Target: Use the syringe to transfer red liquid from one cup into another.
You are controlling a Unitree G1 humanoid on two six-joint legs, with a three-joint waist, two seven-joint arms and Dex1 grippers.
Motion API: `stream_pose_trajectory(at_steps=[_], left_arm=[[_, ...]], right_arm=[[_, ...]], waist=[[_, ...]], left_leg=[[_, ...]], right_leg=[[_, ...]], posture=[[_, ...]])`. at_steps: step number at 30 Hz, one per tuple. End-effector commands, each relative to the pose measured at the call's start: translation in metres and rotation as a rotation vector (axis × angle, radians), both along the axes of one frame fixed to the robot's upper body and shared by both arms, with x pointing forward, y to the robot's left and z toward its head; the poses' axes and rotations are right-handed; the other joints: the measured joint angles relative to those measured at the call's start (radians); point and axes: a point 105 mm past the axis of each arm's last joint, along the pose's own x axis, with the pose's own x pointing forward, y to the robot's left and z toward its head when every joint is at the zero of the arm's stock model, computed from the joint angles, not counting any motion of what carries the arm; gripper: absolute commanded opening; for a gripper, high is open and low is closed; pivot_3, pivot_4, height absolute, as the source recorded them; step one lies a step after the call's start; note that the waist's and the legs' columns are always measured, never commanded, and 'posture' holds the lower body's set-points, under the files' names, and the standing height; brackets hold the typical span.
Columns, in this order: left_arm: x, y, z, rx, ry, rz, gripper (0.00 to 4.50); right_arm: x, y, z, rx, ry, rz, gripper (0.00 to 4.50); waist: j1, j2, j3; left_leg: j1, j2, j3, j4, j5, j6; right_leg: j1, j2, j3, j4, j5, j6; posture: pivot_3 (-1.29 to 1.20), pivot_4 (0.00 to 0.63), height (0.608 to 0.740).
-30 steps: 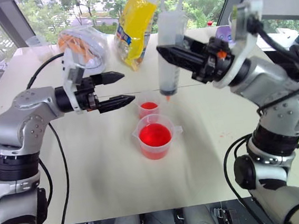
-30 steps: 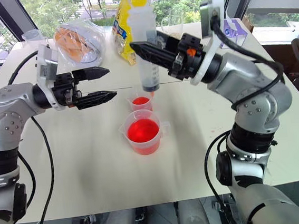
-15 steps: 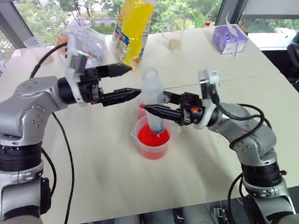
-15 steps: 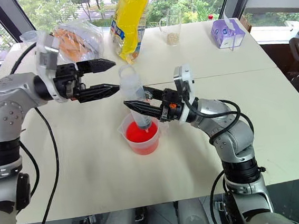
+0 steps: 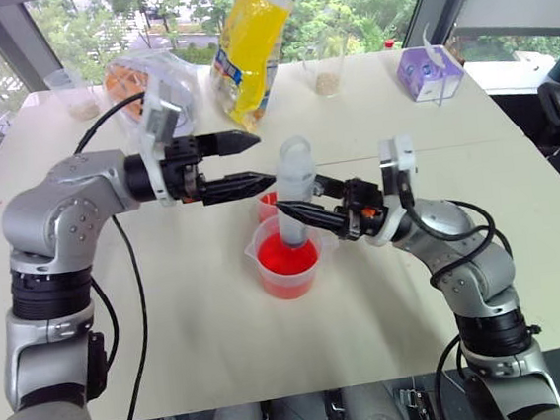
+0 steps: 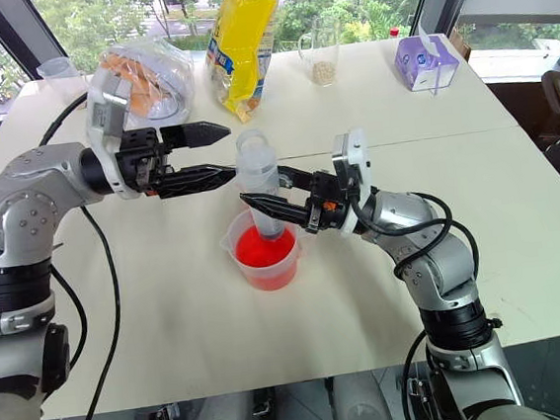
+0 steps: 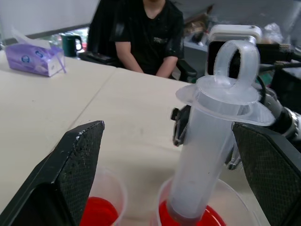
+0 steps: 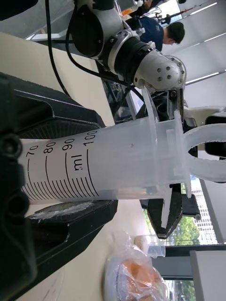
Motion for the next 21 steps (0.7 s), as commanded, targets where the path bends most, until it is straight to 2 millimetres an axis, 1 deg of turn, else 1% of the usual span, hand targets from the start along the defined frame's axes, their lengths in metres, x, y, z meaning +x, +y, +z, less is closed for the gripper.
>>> stream_pose_trajectory(at_steps=[1, 5, 8, 13, 17, 21], left_arm=[[-0.018, 0.007, 0.018, 0.008, -0.102, -0.059, 4.5], [-0.019, 0.022, 0.011, 0.065, -0.101, -0.023, 4.5], [-0.022, 0.026, 0.013, 0.064, -0.101, -0.021, 4.5], [-0.026, 0.016, 0.025, -0.013, -0.084, -0.056, 4.5], [-0.029, 0.007, 0.023, -0.023, -0.056, -0.086, 4.5], [-0.024, 0.001, 0.016, -0.036, -0.014, -0.087, 4.5]], right_arm=[[0.004, 0.004, -0.011, -0.036, 0.042, -0.001, 1.43], [0.006, 0.003, -0.009, -0.028, 0.037, -0.014, 1.43], [0.006, 0.003, -0.01, -0.029, 0.037, -0.013, 1.43], [0.006, 0.003, -0.012, -0.037, 0.035, -0.014, 1.43], [0.005, 0.003, -0.012, -0.038, 0.034, -0.016, 1.43], [0.003, 0.004, -0.012, -0.041, 0.029, -0.013, 1.43]], waist=[[0.001, 0.0, 0.0], [0.002, 0.0, 0.0], [0.004, 0.0, 0.0], [0.006, 0.0, 0.0], [0.002, 0.0, 0.0], [0.003, 0.0, 0.0]], left_leg=[[0.0, 0.0, 0.0, 0.0, 0.0, 0.0], [0.0, 0.0, 0.0, 0.0, 0.0, 0.0], [0.0, 0.0, 0.0, 0.0, 0.0, 0.0], [0.0, 0.0, -0.001, 0.0, 0.0, 0.0], [0.0, 0.0, -0.001, 0.0, 0.0, 0.0], [0.0, 0.0, -0.001, 0.0, 0.0, 0.0]], right_leg=[[0.0, 0.0, 0.0, 0.0, 0.0, 0.0], [0.0, 0.0, 0.0, 0.0, 0.0, 0.0], [0.0, 0.0, 0.0, 0.0, 0.0, 0.0], [0.001, -0.001, 0.0, 0.0, 0.0, 0.0], [0.001, -0.001, 0.0, 0.0, 0.0, 0.0], [0.001, 0.0, 0.0, 0.0, 0.0, 0.0]], posture=[[0.0, 0.15, 0.74], [0.0, 0.15, 0.74], [0.0, 0.15, 0.74], [0.0, 0.15, 0.74], [0.0, 0.15, 0.74], [0.0, 0.15, 0.74]])
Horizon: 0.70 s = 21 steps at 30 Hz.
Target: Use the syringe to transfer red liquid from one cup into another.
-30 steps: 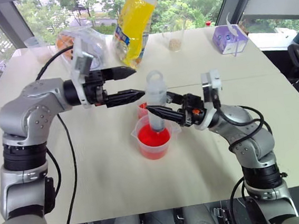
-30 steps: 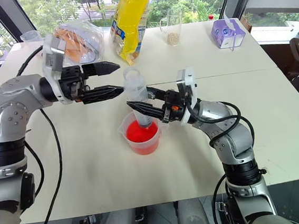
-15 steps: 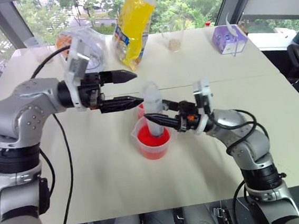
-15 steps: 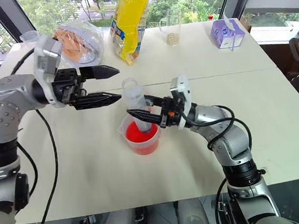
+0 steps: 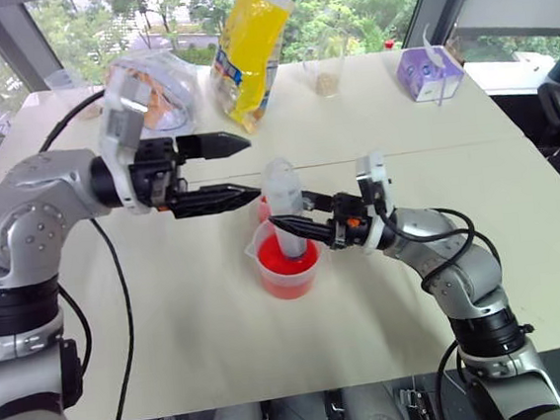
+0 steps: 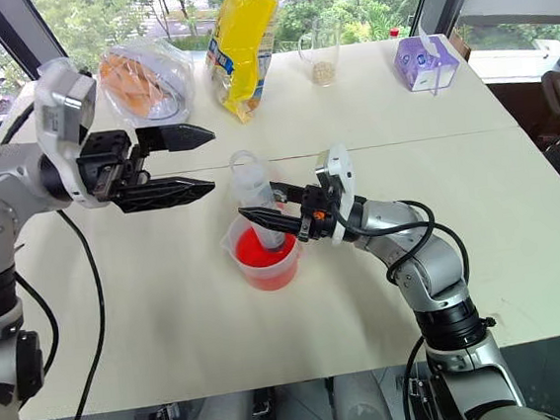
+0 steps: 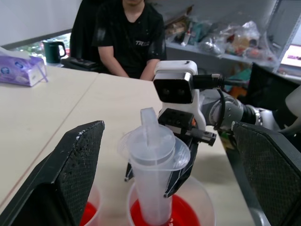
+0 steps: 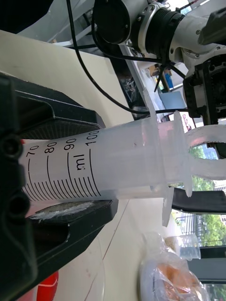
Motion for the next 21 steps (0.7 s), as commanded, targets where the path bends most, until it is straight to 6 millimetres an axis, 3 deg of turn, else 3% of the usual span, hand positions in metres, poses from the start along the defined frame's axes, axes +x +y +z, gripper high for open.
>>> stream_pose_trajectory(at_steps=[1, 5, 8, 15, 21], left_arm=[[0.0, -0.005, 0.006, -0.01, -0.016, -0.01, 4.5], [0.002, -0.012, 0.004, -0.026, 0.008, -0.026, 4.5], [0.003, -0.016, 0.002, -0.025, 0.021, -0.035, 3.62], [0.002, -0.021, -0.003, -0.017, 0.043, -0.059, 0.03], [0.003, -0.021, -0.002, -0.017, 0.04, -0.057, 0.03]], right_arm=[[-0.006, 0.001, 0.011, 0.013, -0.059, 0.014, 1.43], [-0.008, 0.003, 0.012, 0.012, -0.064, 0.019, 1.43], [-0.008, 0.004, 0.012, 0.01, -0.068, 0.021, 1.43], [-0.011, 0.004, 0.014, 0.005, -0.076, 0.026, 1.43], [-0.011, 0.003, 0.014, 0.002, -0.079, 0.027, 1.43]], waist=[[0.001, 0.0, 0.0], [0.001, 0.0, 0.0], [0.001, 0.0, 0.0], [0.001, 0.0, 0.0], [0.001, 0.0, 0.0]], left_leg=[[0.0, 0.0, 0.0, 0.0, 0.0, 0.0], [0.0, 0.0, 0.0, 0.0, 0.0, 0.0], [0.0, 0.0, 0.0, 0.0, 0.0, 0.0], [0.0, 0.0, 0.0, 0.0, 0.0, 0.0], [0.0, 0.0, 0.0, 0.0, 0.0, 0.0]], right_leg=[[0.0, 0.0, 0.0, 0.0, 0.0, 0.0], [0.0, 0.0, 0.0, 0.0, 0.0, 0.0], [0.0, 0.0, 0.0, 0.0, 0.0, 0.0], [0.0, 0.0, 0.0, 0.0, 0.0, 0.0], [0.0, 0.0, 0.0, 0.0, 0.0, 0.0]], posture=[[0.0, 0.15, 0.74], [0.0, 0.15, 0.74], [0.0, 0.15, 0.74], [0.0, 0.15, 0.74], [0.0, 0.15, 0.74]])
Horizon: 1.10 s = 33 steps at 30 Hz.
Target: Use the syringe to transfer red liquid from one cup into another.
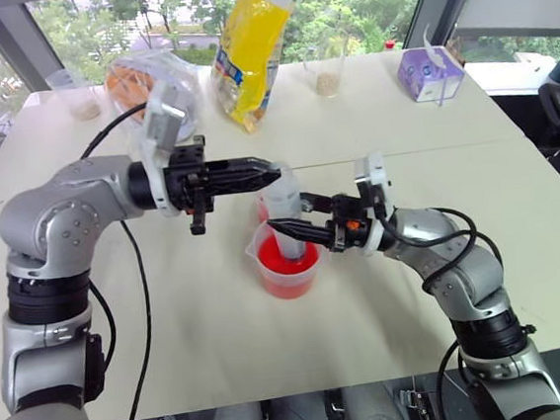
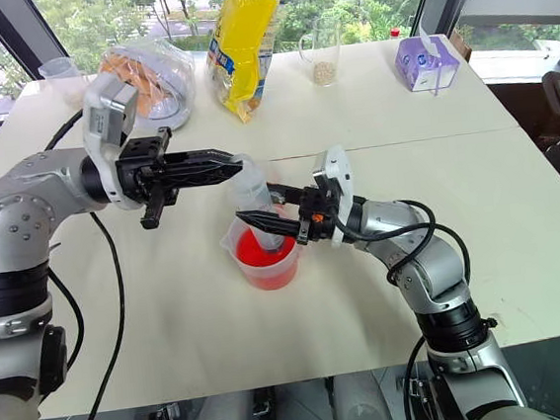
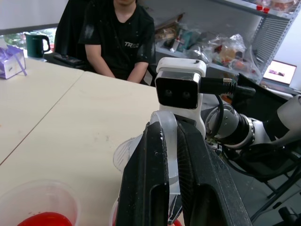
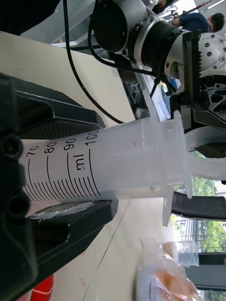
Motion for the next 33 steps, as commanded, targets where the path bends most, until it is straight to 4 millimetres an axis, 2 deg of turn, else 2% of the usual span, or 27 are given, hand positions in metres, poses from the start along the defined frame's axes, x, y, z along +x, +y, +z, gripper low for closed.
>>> stream_pose_trajectory(at_steps=[1, 6, 16, 33], left_arm=[[-0.004, -0.003, 0.009, -0.002, -0.043, -0.019, 0.03], [0.003, 0.006, 0.031, -0.051, -0.096, 0.018, 0.03], [0.01, 0.016, 0.05, -0.048, -0.165, 0.052, 0.03], [0.015, 0.021, 0.06, -0.06, -0.212, 0.079, 0.03]], right_arm=[[-0.006, 0.001, 0.012, 0.018, -0.052, 0.018, 1.43], [-0.008, 0.001, 0.005, 0.015, -0.026, 0.024, 1.43], [-0.007, -0.001, -0.009, -0.006, 0.014, 0.033, 1.43], [-0.004, -0.004, -0.014, -0.018, 0.028, 0.035, 1.43]], waist=[[0.0, 0.0, 0.0], [0.001, 0.0, 0.0], [0.0, 0.0, 0.0], [0.0, 0.0, 0.0]], left_leg=[[0.0, 0.0, 0.0, 0.0, 0.0, 0.0], [0.0, 0.0, 0.0, 0.0, 0.0, 0.0], [0.0, 0.0, 0.0, 0.0, 0.0, 0.0], [0.0, 0.0, 0.0, 0.0, 0.0, 0.0]], right_leg=[[0.0, 0.0, 0.0, 0.0, 0.0, 0.0], [0.0, 0.0, 0.0, 0.0, 0.0, 0.0], [0.0, 0.0, 0.0, 0.0, 0.0, 0.0], [0.0, 0.0, 0.0, 0.0, 0.0, 0.0]], posture=[[0.0, 0.15, 0.74], [0.0, 0.15, 0.74], [0.0, 0.15, 0.74], [0.0, 0.15, 0.74]])
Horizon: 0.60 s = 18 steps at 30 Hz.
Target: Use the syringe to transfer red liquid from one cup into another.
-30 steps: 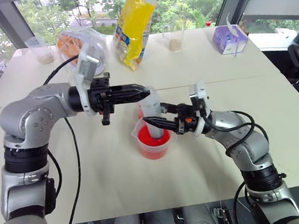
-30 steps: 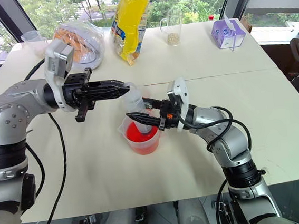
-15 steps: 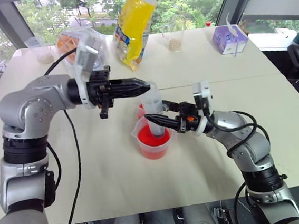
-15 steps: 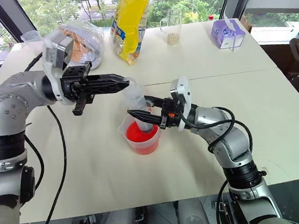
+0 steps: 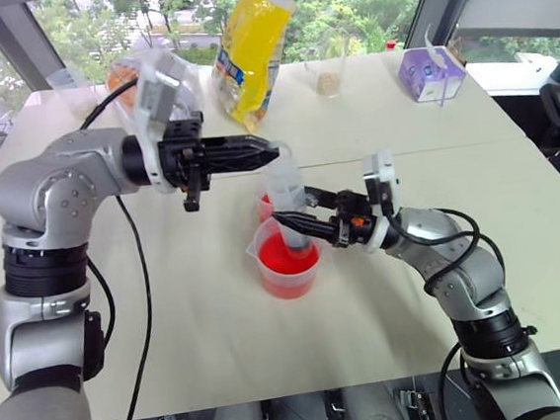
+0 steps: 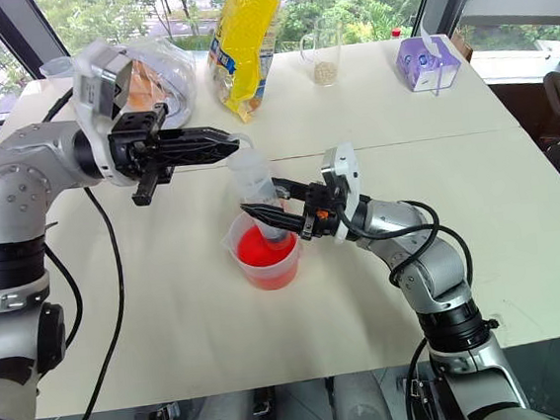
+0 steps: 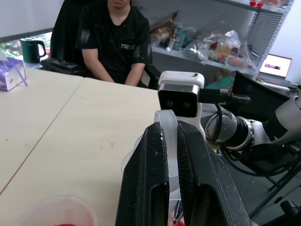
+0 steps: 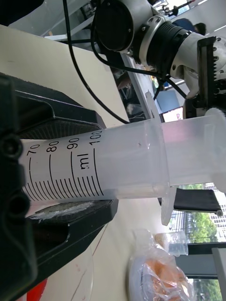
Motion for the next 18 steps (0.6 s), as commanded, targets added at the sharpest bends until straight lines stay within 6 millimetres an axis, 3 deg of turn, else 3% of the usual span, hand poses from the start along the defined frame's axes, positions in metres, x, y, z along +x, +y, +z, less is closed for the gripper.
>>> stream_pose_trajectory(at_steps=[1, 12, 15, 18], left_arm=[[0.003, 0.02, 0.04, -0.077, -0.163, 0.098, 0.03], [0.003, 0.019, 0.036, -0.077, -0.134, 0.09, 0.03], [0.002, 0.019, 0.03, -0.076, -0.104, 0.082, 1.15], [0.003, 0.019, 0.025, -0.07, -0.102, 0.102, 2.62]], right_arm=[[-0.007, 0.001, -0.012, -0.038, 0.037, 0.053, 1.43], [-0.007, 0.003, -0.003, -0.022, 0.012, 0.056, 1.43], [-0.006, 0.003, 0.01, 0.0, -0.019, 0.051, 1.43], [-0.005, 0.003, 0.023, 0.021, -0.051, 0.046, 1.43]], waist=[[0.0, 0.0, 0.0], [0.0, 0.0, 0.0], [-0.001, 0.0, 0.0], [-0.001, 0.0, 0.0]], left_leg=[[0.0, 0.0, 0.0, 0.0, 0.0, 0.0], [0.0, 0.0, 0.0, 0.0, 0.0, 0.0], [0.0, 0.0, 0.0, 0.0, 0.0, 0.0], [0.0, 0.0, 0.0, 0.0, 0.0, 0.0]], right_leg=[[0.0, 0.0, 0.0, 0.0, 0.0, 0.0], [0.0, 0.0, 0.0, 0.0, 0.0, 0.0], [0.0, 0.0, 0.0, 0.0, 0.0, 0.0], [0.0, 0.0, 0.0, 0.0, 0.0, 0.0]], posture=[[0.0, 0.15, 0.74], [0.0, 0.15, 0.74], [0.0, 0.15, 0.74], [0.0, 0.15, 0.74]])
